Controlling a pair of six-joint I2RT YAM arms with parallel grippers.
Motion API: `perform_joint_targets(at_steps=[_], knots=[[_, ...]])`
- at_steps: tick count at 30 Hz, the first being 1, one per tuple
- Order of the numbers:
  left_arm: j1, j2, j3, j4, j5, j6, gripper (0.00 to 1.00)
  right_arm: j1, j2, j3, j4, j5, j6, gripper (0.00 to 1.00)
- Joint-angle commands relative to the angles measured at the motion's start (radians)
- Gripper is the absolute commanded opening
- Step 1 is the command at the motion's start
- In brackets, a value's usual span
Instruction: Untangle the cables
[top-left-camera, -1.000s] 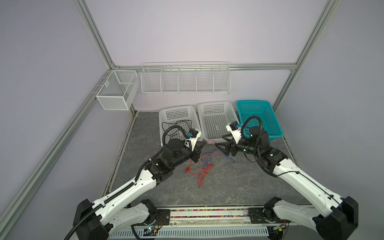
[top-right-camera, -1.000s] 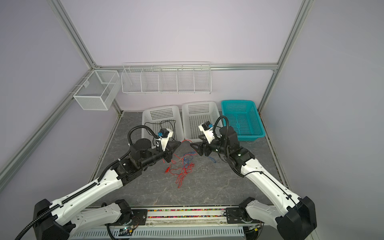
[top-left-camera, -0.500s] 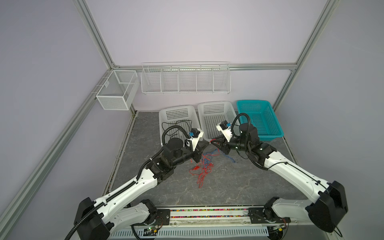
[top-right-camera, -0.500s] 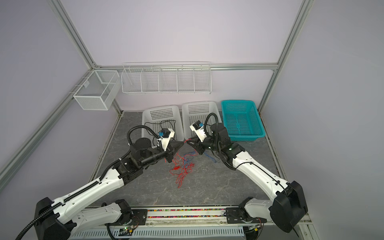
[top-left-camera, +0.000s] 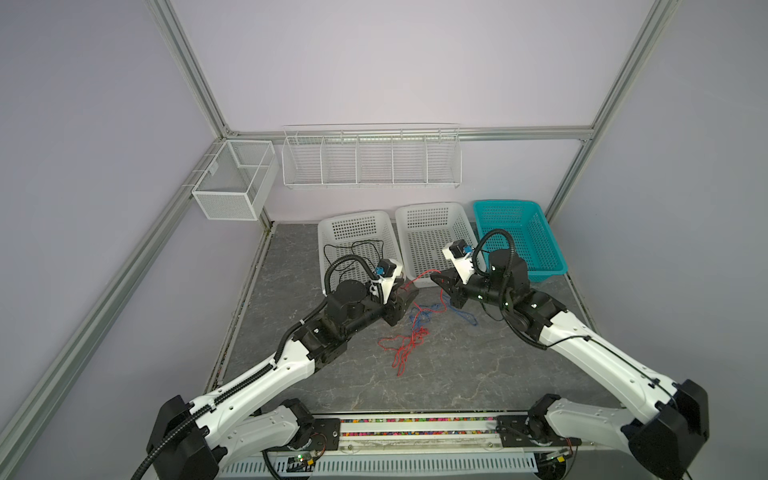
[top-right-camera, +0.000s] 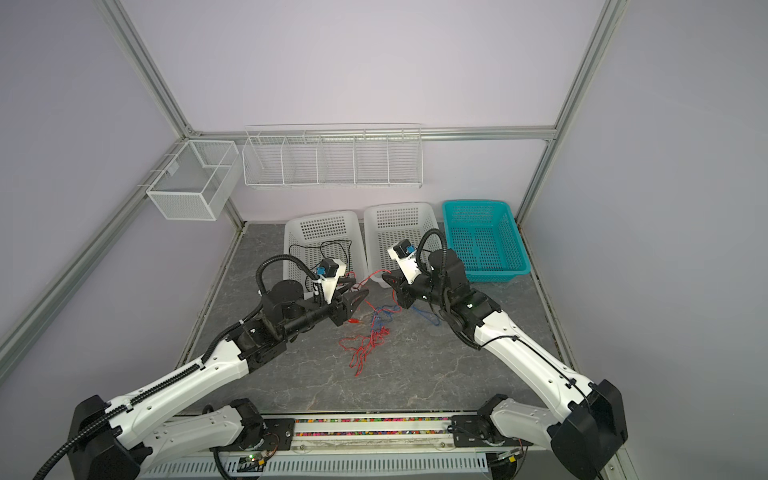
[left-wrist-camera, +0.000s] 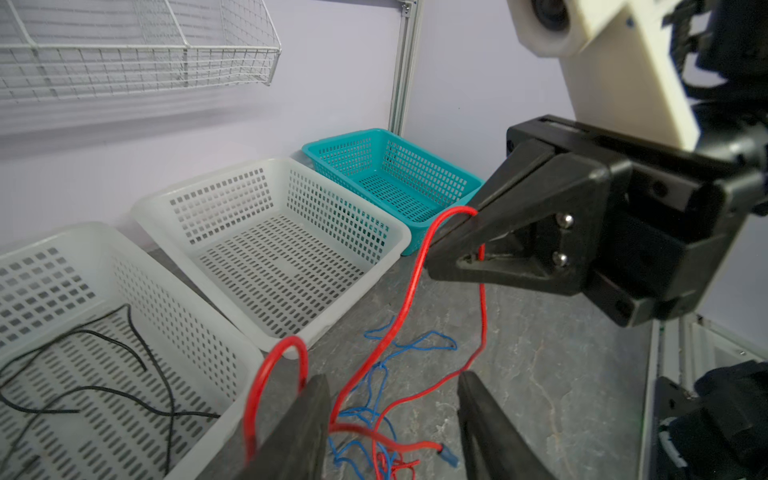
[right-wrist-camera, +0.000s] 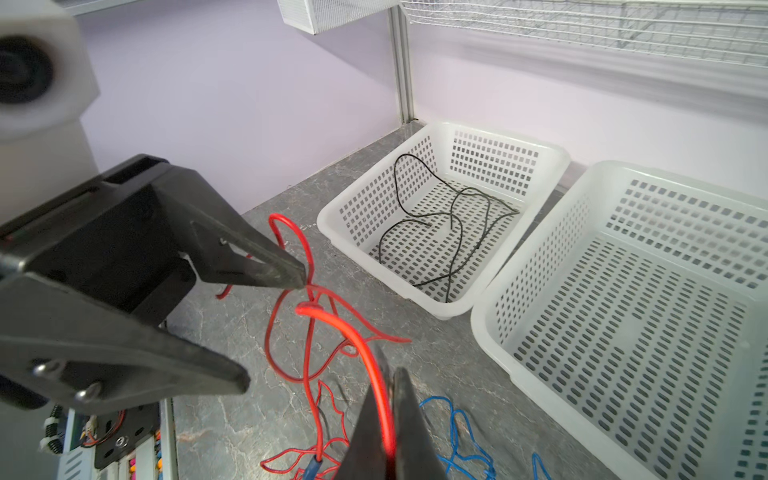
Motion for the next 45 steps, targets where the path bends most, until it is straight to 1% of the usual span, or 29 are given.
perform_joint_targets(at_steps=[1,4,7,10,13,18,24,29,34,39,41,45], knots=[[0.000,-0.049,-0.024,0.000,-0.077,-0.004,0.54,-0.003,-0.033,-0.033,-0.002,0.074,-0.009,0.07],[0.004,-0.110,-0.074,0.028,-0.104,0.021,0.62,-0.003,-0.046,-0.046,-0.010,0.103,-0.008,0.07],[0.012,-0.153,-0.109,0.025,-0.139,0.042,0.67,-0.004,-0.060,-0.053,-0.016,0.124,0.001,0.06],[0.024,-0.174,-0.146,0.023,-0.164,0.046,0.68,-0.004,-0.077,-0.049,-0.023,0.126,0.021,0.07],[0.036,-0.186,-0.193,0.047,-0.156,0.031,0.69,-0.007,-0.098,-0.031,-0.050,0.144,0.043,0.07],[0.042,-0.213,-0.294,0.149,-0.140,0.001,0.70,-0.008,-0.134,0.002,-0.111,0.165,0.049,0.07],[0.043,-0.225,-0.372,0.262,-0.105,0.016,0.72,-0.007,-0.203,0.000,-0.113,0.136,0.058,0.06],[0.044,-0.143,-0.389,0.355,-0.088,-0.006,0.72,-0.007,-0.241,0.003,-0.105,0.113,0.069,0.07],[0.043,-0.019,-0.382,0.517,0.019,-0.025,0.71,-0.008,-0.244,0.014,-0.113,0.110,0.071,0.07],[0.041,0.119,-0.340,0.616,0.101,-0.048,0.70,-0.008,-0.248,0.028,-0.113,0.106,0.075,0.07],[0.036,0.168,-0.339,0.683,0.117,-0.062,0.70,-0.009,-0.247,0.035,-0.116,0.104,0.077,0.06],[0.031,0.248,-0.336,0.812,0.112,-0.090,0.69,-0.007,-0.245,0.039,-0.116,0.101,0.084,0.07]])
